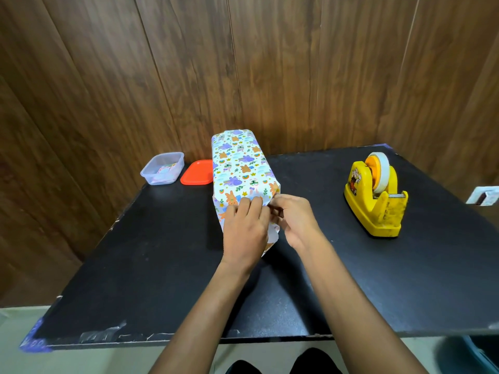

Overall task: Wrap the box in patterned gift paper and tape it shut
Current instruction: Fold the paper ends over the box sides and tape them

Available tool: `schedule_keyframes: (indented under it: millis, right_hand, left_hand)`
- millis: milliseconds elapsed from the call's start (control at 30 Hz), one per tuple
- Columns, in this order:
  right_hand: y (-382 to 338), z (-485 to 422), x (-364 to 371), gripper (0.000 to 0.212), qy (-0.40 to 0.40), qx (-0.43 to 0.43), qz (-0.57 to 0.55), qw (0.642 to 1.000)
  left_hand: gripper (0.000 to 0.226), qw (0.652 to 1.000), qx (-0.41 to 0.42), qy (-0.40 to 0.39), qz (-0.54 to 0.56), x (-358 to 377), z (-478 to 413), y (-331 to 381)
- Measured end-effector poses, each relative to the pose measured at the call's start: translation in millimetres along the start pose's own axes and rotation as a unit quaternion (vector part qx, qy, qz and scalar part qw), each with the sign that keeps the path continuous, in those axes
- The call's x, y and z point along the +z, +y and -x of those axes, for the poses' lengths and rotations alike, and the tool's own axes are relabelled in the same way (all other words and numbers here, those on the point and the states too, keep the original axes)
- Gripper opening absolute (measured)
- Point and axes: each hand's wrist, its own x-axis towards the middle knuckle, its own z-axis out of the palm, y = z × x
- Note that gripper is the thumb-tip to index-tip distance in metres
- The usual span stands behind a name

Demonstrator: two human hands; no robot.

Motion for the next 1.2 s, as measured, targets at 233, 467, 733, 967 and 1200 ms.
schedule_keyframes:
  millis: [233,467,733,967,1200]
  right_hand:
    - [-4.0,-0.2,-3.3,0.012,-0.008,0.000,0.037,0.999]
    - [7.3,-5.0,-1.0,0.023,0.021,-0.064,0.028,0.997]
    - [11.7,-10.9,-3.9,0.022,0.030,-0.104,0.087,0.990]
    - [15.9,-12.5,-3.7,0.015,0.024,-0.100,0.083,0.991]
    - [4.8,-14.1,-4.7,0.022,-0.014,-0.076,0.103,0.992]
  left_hand:
    - [0.027,1.000,0.020,-0.023,0.000,1.5,-2.9,1.4]
    - [0.014,0.962,-0.206,-0.082,0.162,-4.9,8.5,-2.5]
    - [0.016,0.583,-0.637,-0.145,0.483,-2.6,1.9,-9.6]
    - [0.018,0.548,-0.638,-0.096,0.533,2.0,4.0,-2.6]
    - [0.008,0.496,-0.630,-0.076,0.593,3.4,4.2,-7.1]
